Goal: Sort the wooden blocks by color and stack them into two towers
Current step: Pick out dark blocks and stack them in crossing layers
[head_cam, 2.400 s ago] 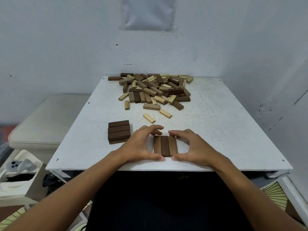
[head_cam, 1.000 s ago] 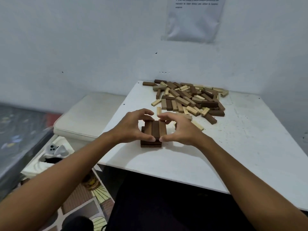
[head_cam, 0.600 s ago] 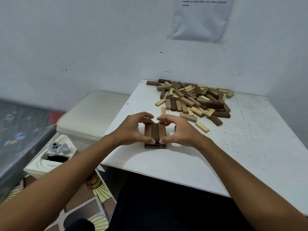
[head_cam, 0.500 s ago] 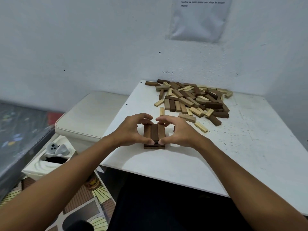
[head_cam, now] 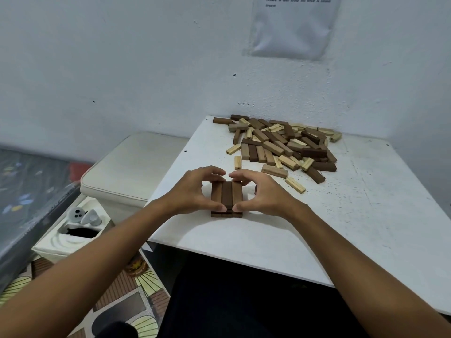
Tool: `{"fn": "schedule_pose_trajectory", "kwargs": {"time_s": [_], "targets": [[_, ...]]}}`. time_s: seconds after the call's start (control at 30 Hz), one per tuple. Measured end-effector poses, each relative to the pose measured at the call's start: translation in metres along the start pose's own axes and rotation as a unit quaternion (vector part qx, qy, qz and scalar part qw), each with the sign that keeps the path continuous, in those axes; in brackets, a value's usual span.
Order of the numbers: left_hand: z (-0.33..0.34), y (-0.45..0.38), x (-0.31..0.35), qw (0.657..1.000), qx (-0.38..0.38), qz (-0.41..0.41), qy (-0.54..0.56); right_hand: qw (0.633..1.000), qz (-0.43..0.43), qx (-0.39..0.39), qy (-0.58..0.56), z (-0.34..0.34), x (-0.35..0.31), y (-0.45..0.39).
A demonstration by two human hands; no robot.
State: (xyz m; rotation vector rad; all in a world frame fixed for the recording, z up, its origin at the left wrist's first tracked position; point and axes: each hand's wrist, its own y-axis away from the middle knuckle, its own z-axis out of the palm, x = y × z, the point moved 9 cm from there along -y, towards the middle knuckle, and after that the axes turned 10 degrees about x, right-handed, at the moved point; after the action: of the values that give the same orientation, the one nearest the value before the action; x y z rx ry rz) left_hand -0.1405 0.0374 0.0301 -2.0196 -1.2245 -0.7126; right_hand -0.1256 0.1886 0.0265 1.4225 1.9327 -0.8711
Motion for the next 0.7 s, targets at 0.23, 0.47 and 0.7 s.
{"fn": "schedule_pose_trajectory", "kwargs": {"time_s": [0.23, 0.47, 0.7], "targets": [[0.0008, -0.0012, 0.0003, 1.000, -0.001, 0.013, -0.017, 1.000, 0.002, -0.004, 0.002, 0.0015, 0.0009, 0.0003], [0.0010, 0.0005, 0.0006, 1.000, 0.000, 0.012, -0.007, 1.000, 0.003, -0.011, 0.005, 0.0025, 0.0002, 0.0014], [0.0006, 0.0030, 0.0048, 1.000, 0.004, 0.012, -0.001, 1.000, 0.007, -0.011, 0.003, 0.0029, -0.0002, 0.0017]]}}
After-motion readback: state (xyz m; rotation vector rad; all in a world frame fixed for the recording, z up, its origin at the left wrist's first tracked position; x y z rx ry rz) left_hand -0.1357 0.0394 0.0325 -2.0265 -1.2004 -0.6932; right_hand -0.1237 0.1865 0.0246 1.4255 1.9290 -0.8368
